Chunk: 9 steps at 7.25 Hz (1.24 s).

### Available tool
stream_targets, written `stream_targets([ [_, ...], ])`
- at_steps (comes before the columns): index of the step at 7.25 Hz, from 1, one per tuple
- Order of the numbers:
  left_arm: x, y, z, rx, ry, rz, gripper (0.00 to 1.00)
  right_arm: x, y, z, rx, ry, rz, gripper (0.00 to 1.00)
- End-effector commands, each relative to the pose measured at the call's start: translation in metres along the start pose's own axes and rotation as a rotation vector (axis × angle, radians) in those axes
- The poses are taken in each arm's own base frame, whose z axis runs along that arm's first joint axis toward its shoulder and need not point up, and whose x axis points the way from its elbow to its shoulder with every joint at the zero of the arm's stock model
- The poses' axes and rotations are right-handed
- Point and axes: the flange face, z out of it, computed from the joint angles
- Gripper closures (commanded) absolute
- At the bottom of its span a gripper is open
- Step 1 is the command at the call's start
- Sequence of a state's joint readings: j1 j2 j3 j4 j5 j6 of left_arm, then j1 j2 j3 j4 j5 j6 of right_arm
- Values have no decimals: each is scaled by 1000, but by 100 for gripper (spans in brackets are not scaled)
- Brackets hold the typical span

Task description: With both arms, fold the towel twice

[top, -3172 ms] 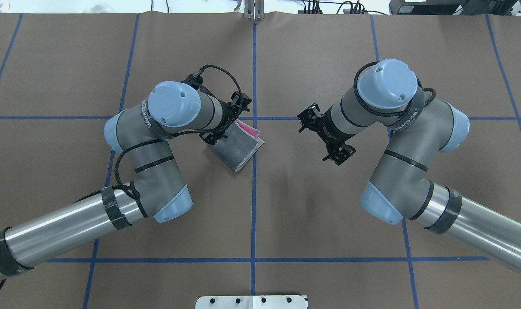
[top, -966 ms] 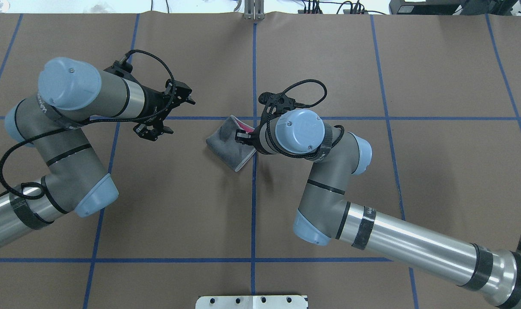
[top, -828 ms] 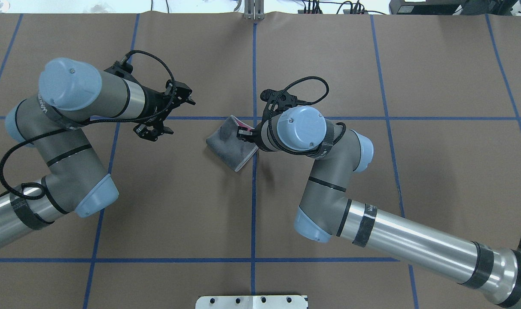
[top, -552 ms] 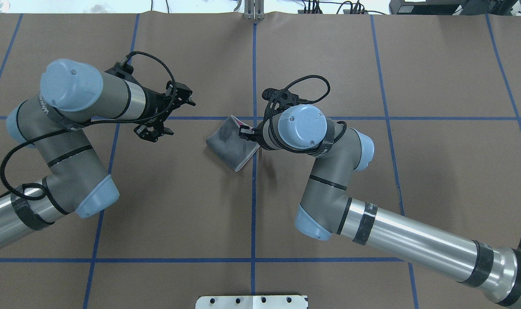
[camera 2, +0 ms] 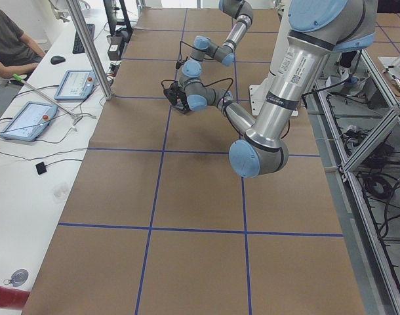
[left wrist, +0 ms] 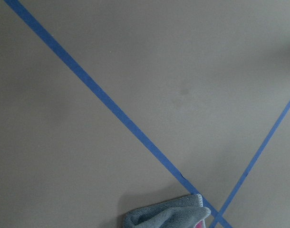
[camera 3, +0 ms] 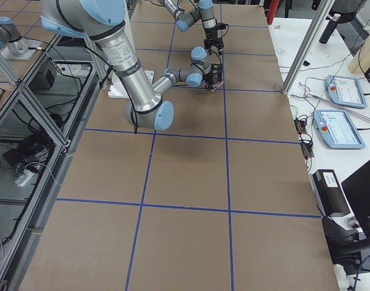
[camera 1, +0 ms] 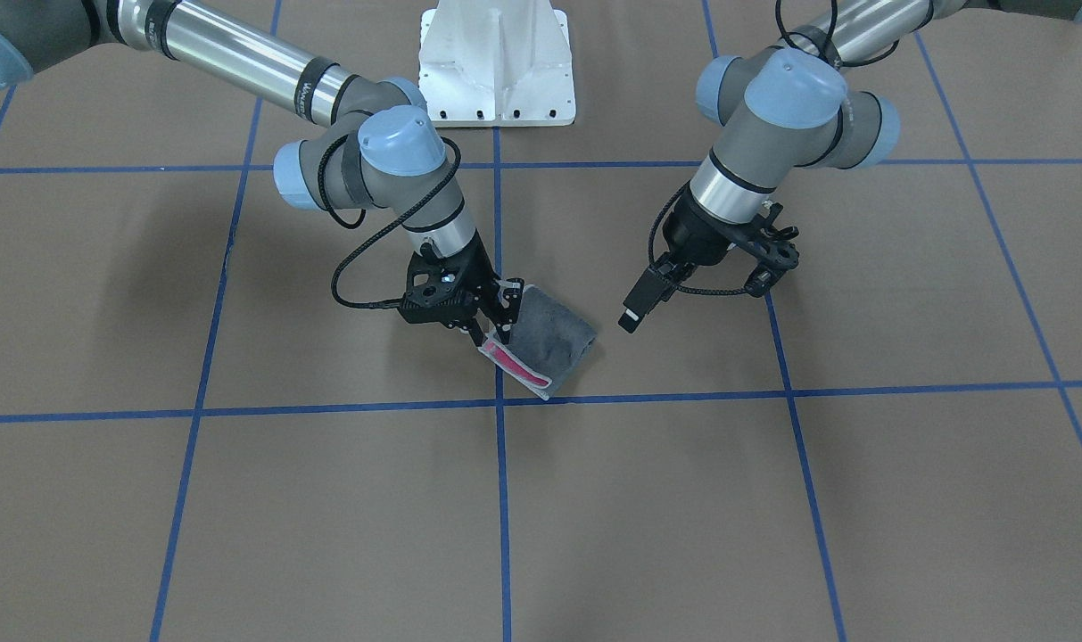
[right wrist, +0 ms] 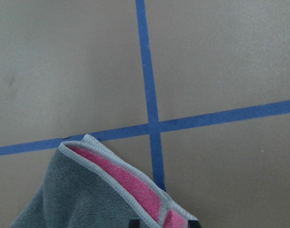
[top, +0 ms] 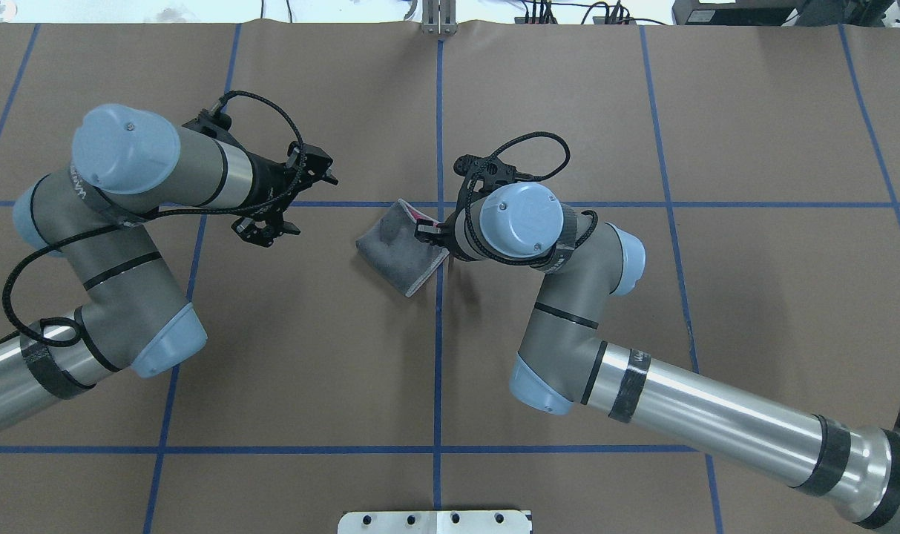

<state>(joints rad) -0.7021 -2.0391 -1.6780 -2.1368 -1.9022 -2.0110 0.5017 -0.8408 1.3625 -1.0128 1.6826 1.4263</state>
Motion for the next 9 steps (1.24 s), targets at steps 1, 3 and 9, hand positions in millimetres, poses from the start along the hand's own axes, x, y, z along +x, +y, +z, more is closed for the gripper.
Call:
stream_targets([
  [1, 1, 2, 1, -2, 0, 1, 0, -1, 0, -1, 0, -2, 0, 90],
  [3, 3, 4, 2, -4, 4, 4, 0, -1, 0, -2, 1, -5, 0, 98],
  [9, 5, 5, 1, -3, 6, 2, 0, -13, -1, -17, 3, -35, 0, 100],
])
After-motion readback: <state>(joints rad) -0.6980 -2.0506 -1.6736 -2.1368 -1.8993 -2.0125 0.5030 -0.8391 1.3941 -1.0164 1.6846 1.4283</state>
